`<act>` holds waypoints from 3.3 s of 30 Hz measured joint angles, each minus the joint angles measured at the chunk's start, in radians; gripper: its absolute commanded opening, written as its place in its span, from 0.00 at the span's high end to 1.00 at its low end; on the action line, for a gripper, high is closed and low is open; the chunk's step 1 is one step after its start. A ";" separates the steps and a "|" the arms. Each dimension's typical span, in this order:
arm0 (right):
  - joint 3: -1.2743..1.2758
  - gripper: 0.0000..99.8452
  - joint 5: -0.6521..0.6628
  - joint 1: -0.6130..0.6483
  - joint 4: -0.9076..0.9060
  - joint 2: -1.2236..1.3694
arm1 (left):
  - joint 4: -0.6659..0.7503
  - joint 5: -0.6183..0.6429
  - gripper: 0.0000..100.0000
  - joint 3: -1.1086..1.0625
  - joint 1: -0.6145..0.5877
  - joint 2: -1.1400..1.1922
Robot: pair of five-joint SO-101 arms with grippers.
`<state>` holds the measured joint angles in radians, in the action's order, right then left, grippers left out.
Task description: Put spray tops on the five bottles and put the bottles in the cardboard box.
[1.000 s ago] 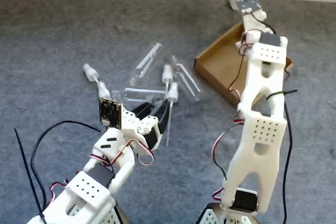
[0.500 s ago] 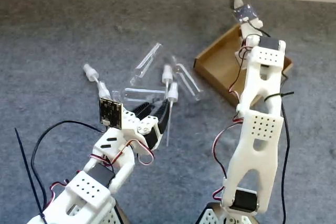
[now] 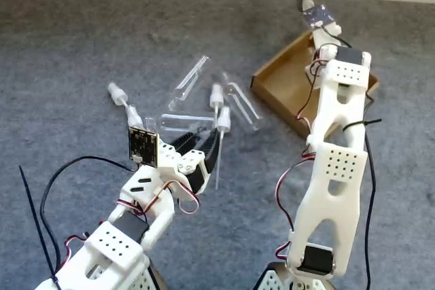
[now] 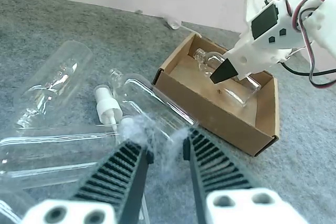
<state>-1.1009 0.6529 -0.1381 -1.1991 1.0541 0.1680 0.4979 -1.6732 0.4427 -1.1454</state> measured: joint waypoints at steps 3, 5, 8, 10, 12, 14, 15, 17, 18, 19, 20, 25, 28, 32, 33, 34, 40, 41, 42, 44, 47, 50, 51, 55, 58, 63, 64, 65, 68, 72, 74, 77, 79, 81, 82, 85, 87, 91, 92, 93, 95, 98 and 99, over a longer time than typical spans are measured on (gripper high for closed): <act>-0.029 0.99 0.000 -0.002 -0.005 0.002 | 0.000 0.000 0.93 0.000 0.000 0.000; -0.077 0.99 0.000 0.003 -0.037 0.002 | 0.000 0.000 0.93 0.000 0.000 0.000; -0.178 0.99 -0.021 0.005 -0.120 0.002 | 0.000 0.000 0.93 0.000 0.000 0.000; -0.265 0.99 -0.048 0.012 -0.184 0.002 | 0.000 0.000 0.93 0.000 0.000 0.000; -0.368 0.99 -0.061 0.035 -0.261 0.002 | 0.000 0.000 0.93 0.000 0.000 0.000; -0.470 0.99 -0.066 0.074 -0.338 0.002 | 0.000 0.000 0.93 0.000 0.000 0.000; -0.497 0.99 -0.069 0.095 -0.377 -0.006 | 0.000 0.000 0.93 0.000 0.000 0.000; -0.520 0.99 -0.069 0.138 -0.450 -0.038 | 0.000 0.000 0.93 0.000 0.000 0.000; -0.523 0.99 -0.071 0.157 -0.479 -0.060 | 0.000 0.000 0.93 0.000 0.000 0.000; -0.523 0.99 -0.072 0.170 -0.506 -0.084 | 0.000 0.000 0.93 0.000 -0.002 0.000; -0.525 0.99 -0.072 0.183 -0.528 -0.110 | 0.000 0.000 0.93 0.000 -0.011 0.000; -0.539 0.99 -0.086 0.213 -0.549 -0.199 | 0.000 0.000 0.93 0.000 -0.092 0.000; -0.542 0.99 -0.164 0.230 -0.552 -0.222 | 0.000 0.000 0.93 0.003 -0.164 0.000; -0.542 0.99 -0.236 0.278 -0.552 -0.227 | 0.000 0.000 0.93 0.009 -0.273 0.000; -0.542 0.99 -0.253 0.292 -0.552 -0.227 | 0.000 0.000 0.93 0.011 -0.296 0.000; -0.542 0.99 -0.278 0.305 -0.552 -0.227 | 0.000 0.000 0.93 0.011 -0.321 0.000; -0.545 0.99 -0.374 0.399 -0.552 -0.175 | 0.000 0.000 0.93 0.029 -0.477 0.000; -0.545 0.99 -0.381 0.413 -0.552 -0.155 | 0.000 0.000 0.93 0.029 -0.486 0.000; -0.545 0.99 -0.388 0.427 -0.552 -0.129 | 0.000 0.000 0.93 0.031 -0.491 0.000; -0.545 0.99 -0.408 0.451 -0.552 -0.089 | 0.000 0.000 0.93 0.032 -0.491 0.000; -0.545 0.99 -0.434 0.480 -0.552 -0.040 | 0.000 0.000 0.93 0.032 -0.491 0.000; -0.545 0.99 -0.459 0.485 -0.552 -0.017 | 0.000 0.000 0.93 0.032 -0.491 0.000; -0.545 0.99 -0.465 0.485 -0.552 -0.017 | 0.000 0.000 0.93 0.032 -0.491 0.000; -0.545 0.99 -0.500 0.483 -0.552 -0.017 | 0.000 0.000 0.93 0.032 -0.491 0.000; -0.543 0.99 -0.522 0.483 -0.554 -0.048 | 0.000 0.000 0.93 0.032 -0.491 0.000; -0.465 0.99 -0.531 0.482 -0.554 -0.241 | 0.000 0.000 0.93 0.032 -0.491 0.000; -0.407 0.99 -0.532 0.482 -0.554 -0.298 | 0.000 0.000 0.93 0.032 -0.491 0.000; -0.342 0.99 -0.532 0.482 -0.554 -0.356 | 0.000 0.000 0.93 0.032 -0.491 0.000; -0.123 0.99 -0.532 0.483 -0.554 -0.537 | 0.000 0.000 0.93 0.032 -0.491 0.000; 0.146 0.99 -0.532 0.483 -0.554 -0.732 | 0.000 0.000 0.93 0.032 -0.491 0.000; 0.276 0.99 -0.532 0.483 -0.554 -0.806 | 0.000 0.000 0.93 0.032 -0.491 0.000; 0.470 0.99 -0.532 0.485 -0.552 -0.882 | 0.000 0.000 0.93 0.032 -0.491 0.000; 0.591 0.99 -0.532 0.485 -0.549 -0.911 | 0.000 0.000 0.93 0.032 -0.491 0.000; 0.706 0.99 -0.532 0.485 -0.509 -0.930 | 0.000 0.000 0.93 0.032 -0.491 0.000; 0.760 0.99 -0.532 0.485 -0.486 -0.934 | 0.000 0.000 0.93 0.032 -0.491 0.000; 0.908 0.99 -0.532 0.485 -0.407 -0.947 | 0.000 0.000 0.93 0.032 -0.491 0.000; 0.996 0.99 -0.532 0.485 -0.348 -0.953 | 0.000 0.000 0.93 0.032 -0.491 0.000; 1.125 0.98 -0.532 0.485 -0.249 -0.954 | 0.000 0.000 0.93 0.032 -0.462 0.000; 1.146 0.96 -0.532 0.485 -0.230 -0.954 | 0.000 0.000 0.93 0.032 -0.459 0.000; 1.165 0.92 -0.532 0.485 -0.218 -0.954 | 0.000 0.000 0.93 0.032 -0.457 0.000; 1.180 0.86 -0.532 0.485 -0.207 -0.954 | 0.000 0.000 0.93 0.032 -0.460 0.000; 1.191 0.82 -0.512 0.486 -0.201 -0.954 | 0.000 0.000 0.93 0.032 -0.460 0.000; 1.192 0.82 -0.497 0.489 -0.201 -0.954 | 0.000 0.000 0.93 0.032 -0.460 0.000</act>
<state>0.0913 0.1557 0.3514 -1.4001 0.0997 0.1680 0.4979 -1.6410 -0.0176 -1.1454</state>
